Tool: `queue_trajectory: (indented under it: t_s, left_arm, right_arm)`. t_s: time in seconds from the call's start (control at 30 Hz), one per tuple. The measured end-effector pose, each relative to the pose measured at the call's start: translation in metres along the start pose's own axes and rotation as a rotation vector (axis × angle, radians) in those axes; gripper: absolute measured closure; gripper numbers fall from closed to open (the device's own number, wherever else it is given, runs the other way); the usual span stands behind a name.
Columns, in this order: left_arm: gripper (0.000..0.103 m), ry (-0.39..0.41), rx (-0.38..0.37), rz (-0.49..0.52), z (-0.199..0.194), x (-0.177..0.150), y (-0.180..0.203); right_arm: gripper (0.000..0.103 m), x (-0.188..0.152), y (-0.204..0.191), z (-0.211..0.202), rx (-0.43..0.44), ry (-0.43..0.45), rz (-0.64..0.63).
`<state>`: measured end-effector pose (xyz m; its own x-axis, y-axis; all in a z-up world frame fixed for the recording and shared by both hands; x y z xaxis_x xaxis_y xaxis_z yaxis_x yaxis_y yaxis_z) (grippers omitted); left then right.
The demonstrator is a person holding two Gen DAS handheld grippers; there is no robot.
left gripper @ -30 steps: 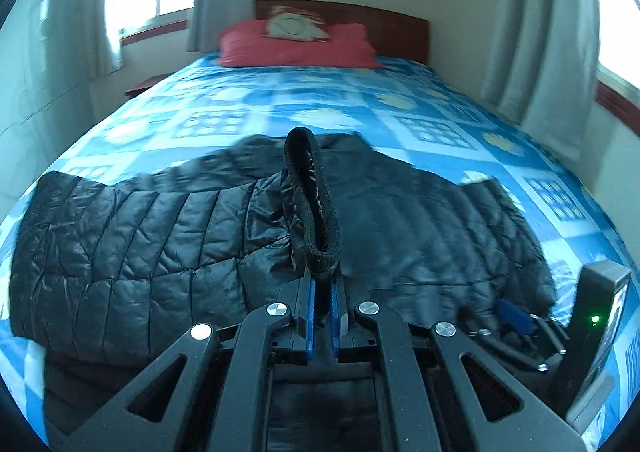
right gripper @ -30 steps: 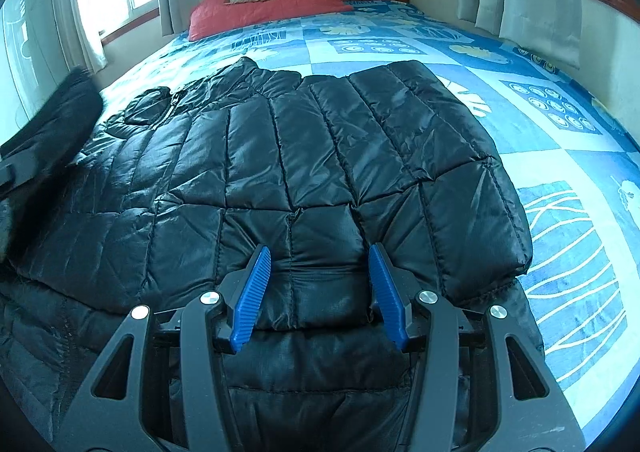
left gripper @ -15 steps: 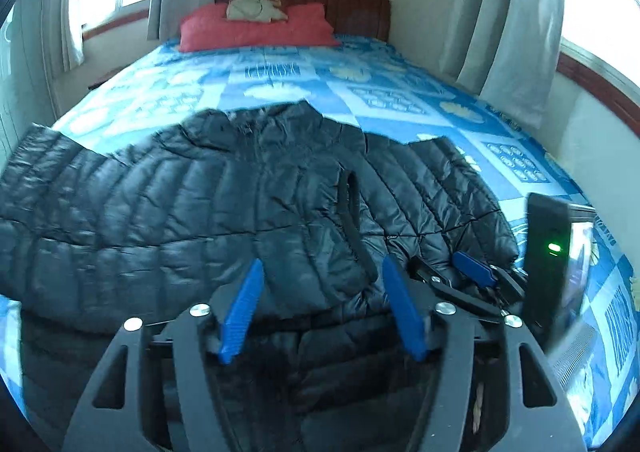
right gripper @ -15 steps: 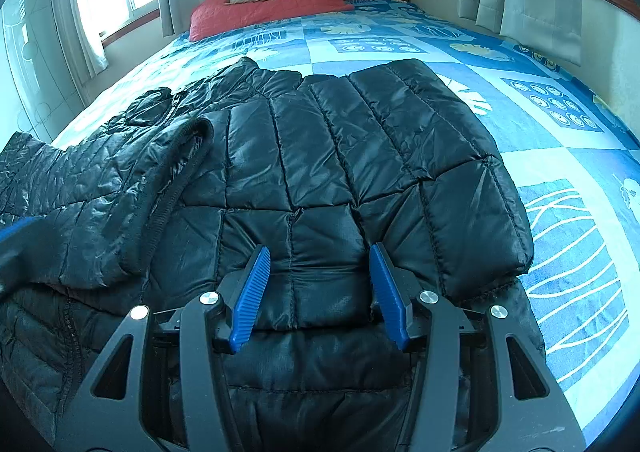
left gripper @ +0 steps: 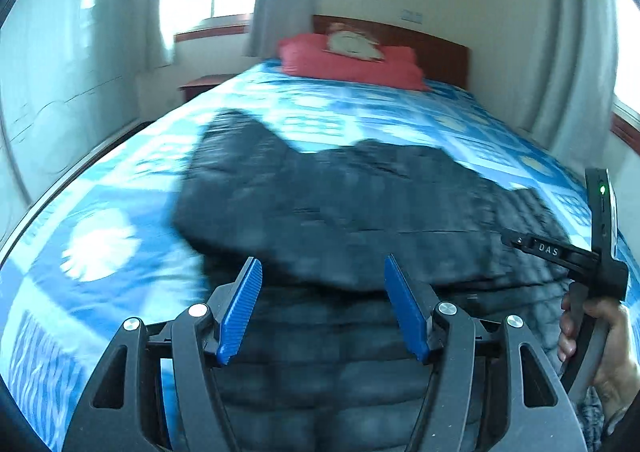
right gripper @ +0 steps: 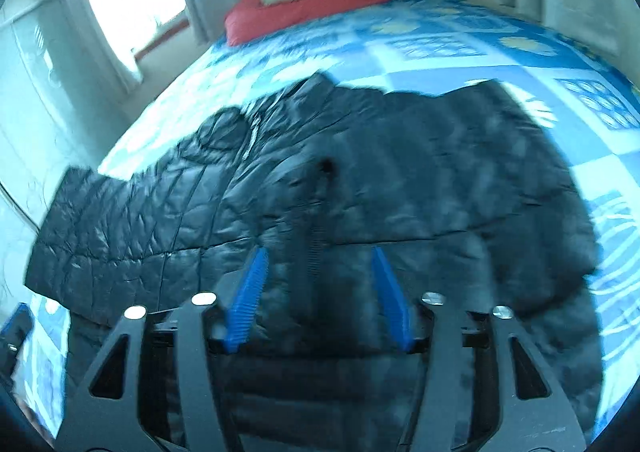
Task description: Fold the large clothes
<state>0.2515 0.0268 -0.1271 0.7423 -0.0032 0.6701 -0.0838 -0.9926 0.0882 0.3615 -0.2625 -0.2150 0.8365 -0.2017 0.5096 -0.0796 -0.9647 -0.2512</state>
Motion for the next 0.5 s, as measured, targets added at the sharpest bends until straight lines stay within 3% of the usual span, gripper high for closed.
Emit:
queue_trajectory:
  t_s: [0.03, 0.07, 0.1, 0.2, 0.33, 0.5]
  left_arm:
    - [0.04, 0.002, 0.012, -0.013, -0.001, 0.0, -0.01]
    - [0.04, 0.007, 0.029, -0.026, -0.003, 0.0, -0.021]
    - [0.04, 0.014, 0.044, -0.039, -0.005, 0.001, -0.032]
    - [0.04, 0.034, 0.069, -0.072, -0.01, 0.005, -0.056]
    - [0.04, 0.053, 0.089, -0.112, -0.012, 0.01, -0.079]
    - [0.04, 0.039, 0.1, -0.116, 0.006, 0.015, -0.079]
  right_arm:
    - [0.046, -0.002, -0.006, 0.009, -0.01, -0.023, -0.018]
    - [0.075, -0.003, -0.01, 0.013, -0.025, -0.031, -0.037]
    - [0.082, -0.004, -0.015, 0.016, -0.056, -0.029, -0.069]
    - [0.086, -0.005, -0.019, 0.004, -0.086, 0.015, -0.111]
    - [0.087, 0.003, 0.009, -0.025, -0.205, 0.109, -0.11]
    - [0.086, 0.007, 0.072, -0.032, -0.298, 0.081, -0.024]
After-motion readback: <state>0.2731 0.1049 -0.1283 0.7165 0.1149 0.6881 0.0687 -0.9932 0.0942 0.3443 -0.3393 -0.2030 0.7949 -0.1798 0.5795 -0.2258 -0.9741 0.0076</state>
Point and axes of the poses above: each gripper's, at about its wrist camera, not at the fingertips, and z roughly the way its jaws point, y to its right, x to its top, the point moved 7 cm from there along z, roughly the way its jaws point, and after that the axes turned 10 degrees about -y, right-handed, at the moved point
